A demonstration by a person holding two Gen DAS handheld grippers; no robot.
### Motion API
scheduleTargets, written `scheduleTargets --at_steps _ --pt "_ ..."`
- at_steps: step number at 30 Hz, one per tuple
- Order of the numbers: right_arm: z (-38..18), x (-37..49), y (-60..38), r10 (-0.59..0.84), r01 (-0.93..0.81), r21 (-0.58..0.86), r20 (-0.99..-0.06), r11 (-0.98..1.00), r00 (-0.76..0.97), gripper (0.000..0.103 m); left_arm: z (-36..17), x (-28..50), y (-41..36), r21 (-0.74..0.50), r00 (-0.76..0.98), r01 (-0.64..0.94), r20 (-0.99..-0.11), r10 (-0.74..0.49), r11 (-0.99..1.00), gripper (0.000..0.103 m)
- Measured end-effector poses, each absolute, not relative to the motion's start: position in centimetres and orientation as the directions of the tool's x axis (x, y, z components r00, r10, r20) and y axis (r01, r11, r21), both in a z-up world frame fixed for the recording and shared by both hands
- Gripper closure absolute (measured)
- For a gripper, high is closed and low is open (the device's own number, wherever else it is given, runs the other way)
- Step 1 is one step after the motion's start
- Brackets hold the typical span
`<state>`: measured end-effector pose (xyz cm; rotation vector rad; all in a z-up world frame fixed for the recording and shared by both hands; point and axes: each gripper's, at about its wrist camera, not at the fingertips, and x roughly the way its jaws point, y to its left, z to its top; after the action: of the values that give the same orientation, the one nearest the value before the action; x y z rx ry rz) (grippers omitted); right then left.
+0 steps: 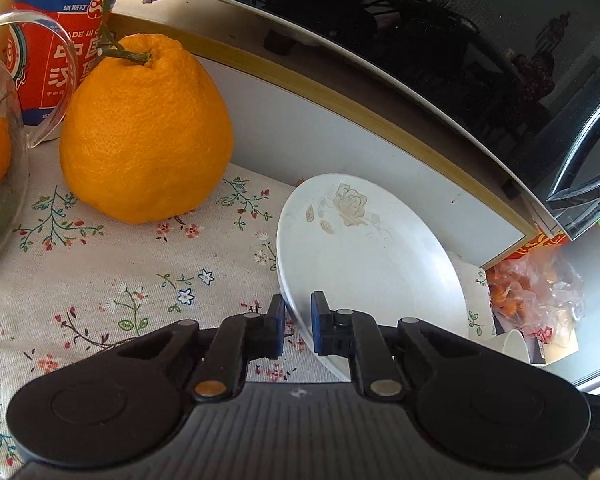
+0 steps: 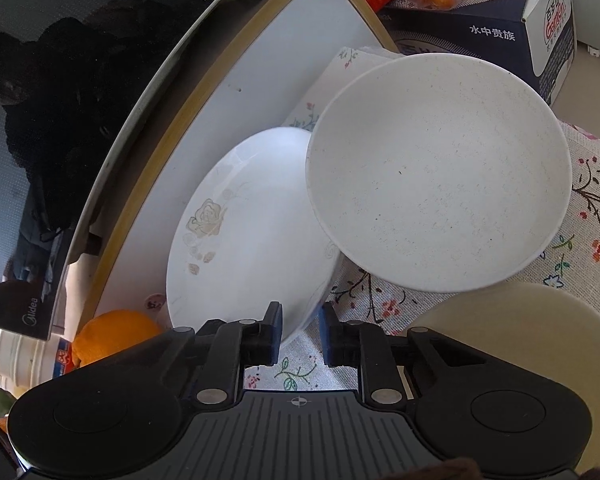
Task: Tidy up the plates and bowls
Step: 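Close the left gripper on the white plate rim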
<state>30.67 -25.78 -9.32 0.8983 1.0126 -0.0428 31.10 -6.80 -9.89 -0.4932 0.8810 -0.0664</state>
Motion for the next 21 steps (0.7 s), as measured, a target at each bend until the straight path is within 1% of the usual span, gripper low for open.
scheduleTargets --at_steps 12,17,21 --pt "-7.4 29.1 -24.9 0.419 0.388 0.645 -0.742 0.658 0.524 0.083 -7.6 28.4 -5.3 -0.410 0.638 -0.160 -0.737 -0.223 0.898 0.089" --pt "-5.9 27.6 -24.7 0.435 0.355 0.659 -0.726 0.663 0.533 0.083 -6.2 26.8 -4.3 -0.418 0.649 -0.157 -0.727 -0.226 0.895 0.089" --pt "-4.7 26.4 -24.9 0.446 0.335 0.671 -0.711 0.662 0.544 0.083 -5.0 25.1 -3.7 -0.447 0.659 -0.159 -0.712 -0.242 0.880 0.089"
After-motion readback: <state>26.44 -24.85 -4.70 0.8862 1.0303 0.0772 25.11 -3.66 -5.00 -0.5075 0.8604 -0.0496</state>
